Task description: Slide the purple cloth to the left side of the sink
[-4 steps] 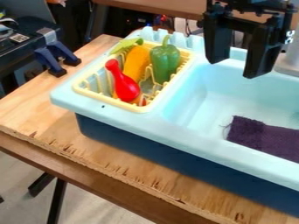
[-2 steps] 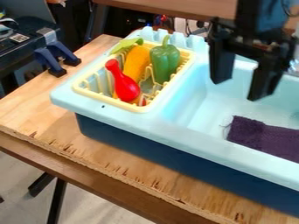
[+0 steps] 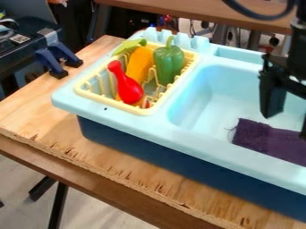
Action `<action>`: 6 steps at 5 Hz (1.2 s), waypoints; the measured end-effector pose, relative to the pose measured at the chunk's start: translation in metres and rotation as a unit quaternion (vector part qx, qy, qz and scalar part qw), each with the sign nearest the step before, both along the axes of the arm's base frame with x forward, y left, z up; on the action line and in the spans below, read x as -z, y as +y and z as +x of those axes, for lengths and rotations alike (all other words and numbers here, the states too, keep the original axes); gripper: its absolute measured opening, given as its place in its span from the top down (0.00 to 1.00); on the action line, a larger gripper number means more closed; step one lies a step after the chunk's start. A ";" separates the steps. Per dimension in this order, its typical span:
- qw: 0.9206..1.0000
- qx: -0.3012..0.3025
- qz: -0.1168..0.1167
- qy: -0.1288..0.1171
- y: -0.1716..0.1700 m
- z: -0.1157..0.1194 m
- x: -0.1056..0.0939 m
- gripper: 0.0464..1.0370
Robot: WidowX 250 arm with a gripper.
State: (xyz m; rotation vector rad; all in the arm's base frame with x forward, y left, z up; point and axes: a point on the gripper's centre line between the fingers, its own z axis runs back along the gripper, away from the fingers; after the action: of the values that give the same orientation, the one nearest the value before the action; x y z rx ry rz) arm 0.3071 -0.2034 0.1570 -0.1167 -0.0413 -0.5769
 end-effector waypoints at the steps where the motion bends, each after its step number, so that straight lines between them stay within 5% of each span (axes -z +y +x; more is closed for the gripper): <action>1: 1.000 0.000 0.003 0.000 -0.013 0.002 0.027 0.03; 2: 1.000 -0.016 0.007 -0.003 -0.015 0.010 0.050 0.03; 4: 0.998 -0.022 0.052 -0.016 -0.019 0.039 0.067 0.03; 6: 0.997 -0.076 -0.008 -0.023 -0.011 0.045 0.089 0.03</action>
State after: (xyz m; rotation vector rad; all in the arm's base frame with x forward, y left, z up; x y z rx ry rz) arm 0.3521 -0.2148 0.0683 -0.1157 -0.0981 -0.4275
